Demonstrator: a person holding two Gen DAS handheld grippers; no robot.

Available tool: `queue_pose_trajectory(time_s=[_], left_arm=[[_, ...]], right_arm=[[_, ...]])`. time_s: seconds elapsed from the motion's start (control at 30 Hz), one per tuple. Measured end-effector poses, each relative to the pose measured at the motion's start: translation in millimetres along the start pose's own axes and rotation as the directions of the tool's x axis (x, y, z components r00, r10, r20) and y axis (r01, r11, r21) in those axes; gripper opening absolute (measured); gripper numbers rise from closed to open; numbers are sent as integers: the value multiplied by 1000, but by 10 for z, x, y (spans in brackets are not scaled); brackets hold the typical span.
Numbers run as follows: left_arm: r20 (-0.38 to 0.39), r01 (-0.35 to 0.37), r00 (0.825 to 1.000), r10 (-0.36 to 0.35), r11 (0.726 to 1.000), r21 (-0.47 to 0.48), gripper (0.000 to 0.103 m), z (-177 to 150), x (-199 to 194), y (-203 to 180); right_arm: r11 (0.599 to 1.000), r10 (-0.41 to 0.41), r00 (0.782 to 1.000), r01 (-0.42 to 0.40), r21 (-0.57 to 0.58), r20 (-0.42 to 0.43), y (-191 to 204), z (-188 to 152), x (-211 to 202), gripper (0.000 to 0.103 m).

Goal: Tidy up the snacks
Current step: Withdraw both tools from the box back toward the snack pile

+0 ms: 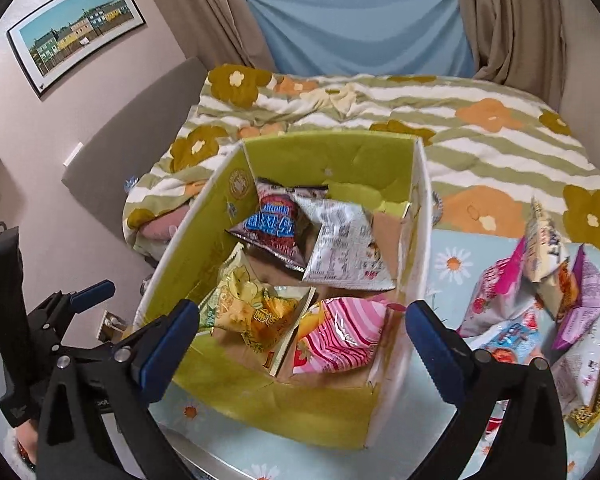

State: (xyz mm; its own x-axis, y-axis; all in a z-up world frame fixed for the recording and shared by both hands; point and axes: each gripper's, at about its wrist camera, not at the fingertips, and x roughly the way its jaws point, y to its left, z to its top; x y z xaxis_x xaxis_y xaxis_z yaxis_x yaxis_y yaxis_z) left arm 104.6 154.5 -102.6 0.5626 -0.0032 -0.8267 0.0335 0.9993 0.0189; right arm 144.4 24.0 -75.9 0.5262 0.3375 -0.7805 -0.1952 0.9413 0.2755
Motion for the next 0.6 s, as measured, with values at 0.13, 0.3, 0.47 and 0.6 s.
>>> queue_pose_trajectory(time_s=[0.13,0.3,0.47,0.6], left_arm=[[40,12,999,-13,1000,15,103,77,-206,-90],[97,8,995,-12,999,42,103,168,-475,-292],[164,21,986,-29,999,48,103,226,-722,-658],[191,72,978,-79,996,46,103,257,-846,-1031]], right_arm=[[1000,-24,998,25,-10,51,23,9,-330,103],[996,-72,986,78,-31,150,-25,-9,-825,103],[994,-96,970,106,-30,223,-279,-46,-1274,103],[986,-148,953,161,-28,265,-603,-95,-1624,103]])
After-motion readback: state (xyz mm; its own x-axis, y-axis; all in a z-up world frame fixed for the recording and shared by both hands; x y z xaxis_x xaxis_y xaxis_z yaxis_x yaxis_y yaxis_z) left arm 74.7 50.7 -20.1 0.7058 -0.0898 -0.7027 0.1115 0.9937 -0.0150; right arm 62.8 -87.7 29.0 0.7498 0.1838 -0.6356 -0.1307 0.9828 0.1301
